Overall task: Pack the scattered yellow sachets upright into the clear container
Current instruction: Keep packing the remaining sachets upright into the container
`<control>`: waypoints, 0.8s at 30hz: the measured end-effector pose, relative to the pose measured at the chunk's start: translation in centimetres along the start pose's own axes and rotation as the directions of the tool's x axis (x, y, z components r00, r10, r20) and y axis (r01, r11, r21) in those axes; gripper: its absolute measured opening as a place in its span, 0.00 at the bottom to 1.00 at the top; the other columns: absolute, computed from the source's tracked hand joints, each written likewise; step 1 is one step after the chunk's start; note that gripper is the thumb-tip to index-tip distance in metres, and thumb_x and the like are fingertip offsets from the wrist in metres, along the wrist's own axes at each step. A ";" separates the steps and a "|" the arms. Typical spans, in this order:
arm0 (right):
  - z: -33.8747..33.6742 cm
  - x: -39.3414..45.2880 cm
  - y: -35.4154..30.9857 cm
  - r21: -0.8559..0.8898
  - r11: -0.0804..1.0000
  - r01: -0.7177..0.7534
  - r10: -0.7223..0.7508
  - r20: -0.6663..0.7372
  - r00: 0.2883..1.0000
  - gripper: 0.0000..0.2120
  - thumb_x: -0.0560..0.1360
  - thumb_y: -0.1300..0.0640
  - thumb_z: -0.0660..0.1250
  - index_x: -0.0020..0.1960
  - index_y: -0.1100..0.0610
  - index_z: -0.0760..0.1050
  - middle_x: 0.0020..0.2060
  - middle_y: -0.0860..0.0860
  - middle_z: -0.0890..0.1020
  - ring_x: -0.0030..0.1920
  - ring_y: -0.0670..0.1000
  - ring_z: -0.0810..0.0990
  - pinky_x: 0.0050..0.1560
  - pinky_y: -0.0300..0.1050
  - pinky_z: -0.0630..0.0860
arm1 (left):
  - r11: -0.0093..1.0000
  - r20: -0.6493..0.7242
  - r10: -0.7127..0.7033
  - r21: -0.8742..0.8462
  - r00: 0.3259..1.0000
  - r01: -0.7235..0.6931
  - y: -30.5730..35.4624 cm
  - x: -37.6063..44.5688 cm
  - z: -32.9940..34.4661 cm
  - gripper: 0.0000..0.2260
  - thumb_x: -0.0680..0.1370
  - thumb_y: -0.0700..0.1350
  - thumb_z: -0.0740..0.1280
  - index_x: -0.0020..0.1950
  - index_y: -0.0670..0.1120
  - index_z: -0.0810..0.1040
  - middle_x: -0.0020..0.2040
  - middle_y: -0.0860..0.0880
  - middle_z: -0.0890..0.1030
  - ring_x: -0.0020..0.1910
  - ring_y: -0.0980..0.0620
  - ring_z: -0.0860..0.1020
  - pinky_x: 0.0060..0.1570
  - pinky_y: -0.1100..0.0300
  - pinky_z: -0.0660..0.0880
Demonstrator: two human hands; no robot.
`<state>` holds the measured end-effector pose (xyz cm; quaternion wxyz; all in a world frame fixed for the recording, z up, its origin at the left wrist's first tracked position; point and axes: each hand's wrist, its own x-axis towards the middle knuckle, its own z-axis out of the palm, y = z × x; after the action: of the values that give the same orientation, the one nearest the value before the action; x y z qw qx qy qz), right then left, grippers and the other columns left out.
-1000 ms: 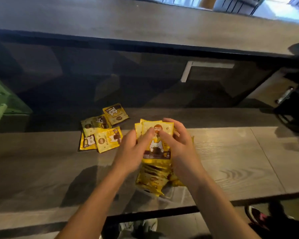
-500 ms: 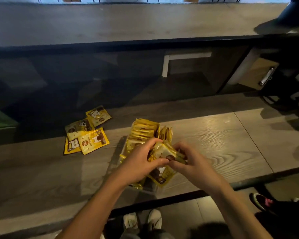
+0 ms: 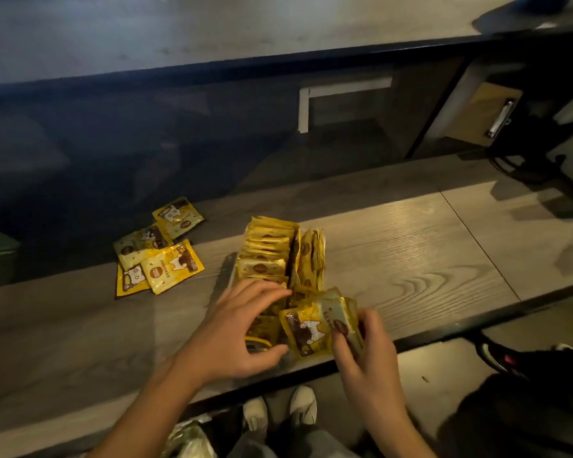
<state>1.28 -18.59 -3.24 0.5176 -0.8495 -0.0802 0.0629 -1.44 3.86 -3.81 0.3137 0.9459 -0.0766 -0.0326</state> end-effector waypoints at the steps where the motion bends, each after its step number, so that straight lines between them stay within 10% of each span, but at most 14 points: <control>1: 0.5 -0.4 0.2 -0.018 1.000 -0.011 0.010 -0.029 1.000 0.13 0.75 0.63 0.69 0.48 0.46 0.69 0.42 0.45 0.79 0.43 0.43 0.78 0.40 0.40 0.75 | 0.999 0.018 0.026 0.045 0.999 -0.027 -0.2 -0.1 0.2 0.33 0.72 0.67 0.67 0.75 0.59 0.65 0.72 0.61 0.66 0.73 0.60 0.61 0.73 0.52 0.60; 5: 2.4 -1.7 -0.1 -0.075 0.997 0.000 -0.007 -0.095 0.995 0.17 0.74 0.61 0.68 0.49 0.41 0.66 0.44 0.41 0.76 0.48 0.37 0.76 0.43 0.28 0.73 | 0.976 -0.038 0.117 0.189 0.992 -0.107 -0.6 0.1 0.9 0.30 0.72 0.63 0.71 0.72 0.53 0.73 0.69 0.53 0.74 0.71 0.53 0.67 0.68 0.51 0.65; 10: 2.1 -1.6 -0.1 -0.068 0.997 -0.023 0.023 0.000 1.000 0.21 0.73 0.61 0.67 0.52 0.36 0.66 0.43 0.40 0.78 0.42 0.43 0.79 0.38 0.37 0.77 | 0.965 -0.084 0.151 0.230 0.985 -0.128 -0.2 0.4 1.4 0.28 0.72 0.58 0.74 0.69 0.49 0.76 0.63 0.51 0.79 0.64 0.48 0.75 0.61 0.47 0.75; 15: 0.1 0.2 -1.3 0.004 1.000 -0.014 0.012 0.292 0.956 0.29 0.73 0.58 0.66 0.62 0.28 0.63 0.52 0.33 0.78 0.52 0.44 0.81 0.49 0.45 0.82 | 0.962 0.067 0.119 0.241 0.991 -0.131 -0.1 1.1 1.6 0.39 0.75 0.59 0.64 0.81 0.52 0.50 0.79 0.53 0.62 0.75 0.52 0.58 0.73 0.51 0.58; 24: 1.3 1.0 -2.0 0.002 0.993 -0.117 0.114 0.210 0.971 0.15 0.73 0.54 0.64 0.59 0.45 0.72 0.49 0.46 0.80 0.50 0.46 0.80 0.50 0.53 0.80 | 0.980 0.070 0.163 0.106 0.984 -0.169 0.7 2.1 2.3 0.35 0.74 0.49 0.66 0.80 0.52 0.58 0.74 0.54 0.69 0.73 0.55 0.64 0.71 0.60 0.52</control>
<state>1.92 -16.37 -2.04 0.5079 -0.8376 -0.0844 0.1828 0.27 1.67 -5.25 0.2594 0.9508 -0.1666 -0.0308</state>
